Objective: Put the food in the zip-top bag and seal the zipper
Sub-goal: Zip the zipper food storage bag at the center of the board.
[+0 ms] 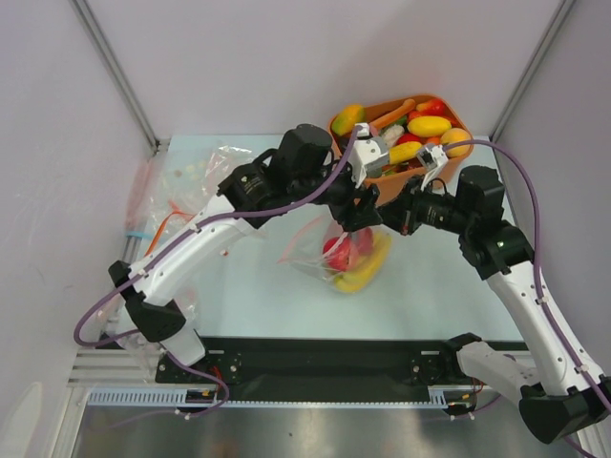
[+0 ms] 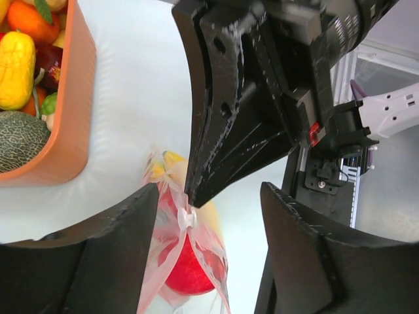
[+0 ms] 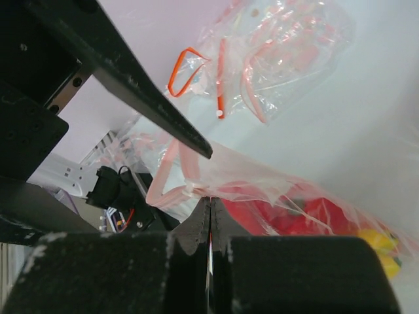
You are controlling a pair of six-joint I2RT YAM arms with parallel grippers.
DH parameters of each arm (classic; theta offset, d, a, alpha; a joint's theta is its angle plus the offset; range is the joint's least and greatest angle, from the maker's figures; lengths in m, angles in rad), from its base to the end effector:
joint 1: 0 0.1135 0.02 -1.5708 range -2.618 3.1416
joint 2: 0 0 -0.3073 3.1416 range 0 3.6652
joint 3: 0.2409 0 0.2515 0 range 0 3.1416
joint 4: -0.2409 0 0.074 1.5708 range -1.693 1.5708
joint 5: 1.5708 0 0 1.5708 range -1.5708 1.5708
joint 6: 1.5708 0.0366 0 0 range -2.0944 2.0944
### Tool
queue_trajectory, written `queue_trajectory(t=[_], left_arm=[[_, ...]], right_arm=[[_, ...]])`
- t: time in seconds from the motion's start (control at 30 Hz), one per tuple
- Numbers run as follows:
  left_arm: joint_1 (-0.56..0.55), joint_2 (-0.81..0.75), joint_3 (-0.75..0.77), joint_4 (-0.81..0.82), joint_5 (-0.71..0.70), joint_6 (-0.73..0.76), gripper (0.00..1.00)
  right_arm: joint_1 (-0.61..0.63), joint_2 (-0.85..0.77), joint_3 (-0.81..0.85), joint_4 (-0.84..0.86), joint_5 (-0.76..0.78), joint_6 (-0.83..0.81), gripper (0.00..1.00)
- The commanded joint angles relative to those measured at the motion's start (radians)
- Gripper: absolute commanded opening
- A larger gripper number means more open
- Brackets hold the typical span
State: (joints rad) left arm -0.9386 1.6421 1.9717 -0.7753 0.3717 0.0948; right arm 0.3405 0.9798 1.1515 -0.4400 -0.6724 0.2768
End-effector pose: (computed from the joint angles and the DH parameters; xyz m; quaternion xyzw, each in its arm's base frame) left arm 0.1967 -0.2911 0.5092 0.4964 0.6741 -0.3572 0.4142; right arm 0.1603 0.0810 0.4423 -0.2238 0.7441 0.4238 0.4655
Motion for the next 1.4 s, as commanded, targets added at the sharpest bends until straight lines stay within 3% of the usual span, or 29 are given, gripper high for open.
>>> queue_trajectory(t=[0.0,0.07,0.17,0.2,0.23,0.3,0.43,0.57,0.83,1.17,1.23,1.27,1.33,1.37], left_arm=[[-0.003,-0.050,-0.007,0.056,-0.017,-0.012,0.70],[-0.003,-0.056,-0.007,0.047,-0.030,-0.014,0.72],[-0.002,-0.068,-0.025,0.038,-0.059,-0.007,0.70],[-0.002,-0.073,-0.033,0.038,-0.062,-0.007,0.69],[-0.002,-0.077,-0.042,0.041,-0.063,-0.010,0.69],[0.001,-0.097,-0.079,0.054,-0.065,-0.021,0.68],[0.012,-0.157,-0.158,0.110,-0.056,-0.053,0.66],[0.061,-0.214,-0.237,0.156,-0.021,-0.072,0.66],[0.124,-0.228,-0.252,0.140,-0.001,-0.067,0.64],[0.213,-0.214,-0.405,0.248,0.084,-0.086,0.64],[0.221,-0.183,-0.389,0.240,0.099,-0.079,0.63],[0.221,-0.164,-0.355,0.232,0.101,-0.079,0.62],[0.221,-0.142,-0.327,0.231,0.115,-0.089,0.60],[0.221,-0.145,-0.315,0.231,0.116,-0.089,0.60]], right_arm=[[0.003,0.006,-0.021,0.089,-0.096,-0.027,0.00],[0.003,0.005,-0.035,0.106,-0.118,-0.040,0.05],[0.003,-0.010,-0.068,0.142,-0.118,-0.086,0.33],[0.003,-0.030,-0.079,0.164,-0.110,-0.100,0.55],[0.003,-0.042,-0.110,0.184,-0.101,-0.132,0.62],[0.005,-0.087,-0.150,0.260,-0.118,-0.175,0.73],[-0.006,-0.087,-0.268,0.431,-0.143,-0.229,0.77],[-0.015,-0.007,-0.283,0.486,-0.199,-0.304,0.77],[-0.044,0.057,-0.314,0.618,-0.220,-0.386,0.77],[-0.072,0.338,-0.213,0.877,-0.384,-0.285,0.75],[-0.080,0.379,-0.200,0.915,-0.444,-0.246,0.64],[-0.080,0.390,-0.194,0.960,-0.455,-0.201,0.43],[-0.080,0.389,-0.205,1.006,-0.473,-0.168,0.24],[-0.080,0.385,-0.210,1.011,-0.480,-0.169,0.09]])
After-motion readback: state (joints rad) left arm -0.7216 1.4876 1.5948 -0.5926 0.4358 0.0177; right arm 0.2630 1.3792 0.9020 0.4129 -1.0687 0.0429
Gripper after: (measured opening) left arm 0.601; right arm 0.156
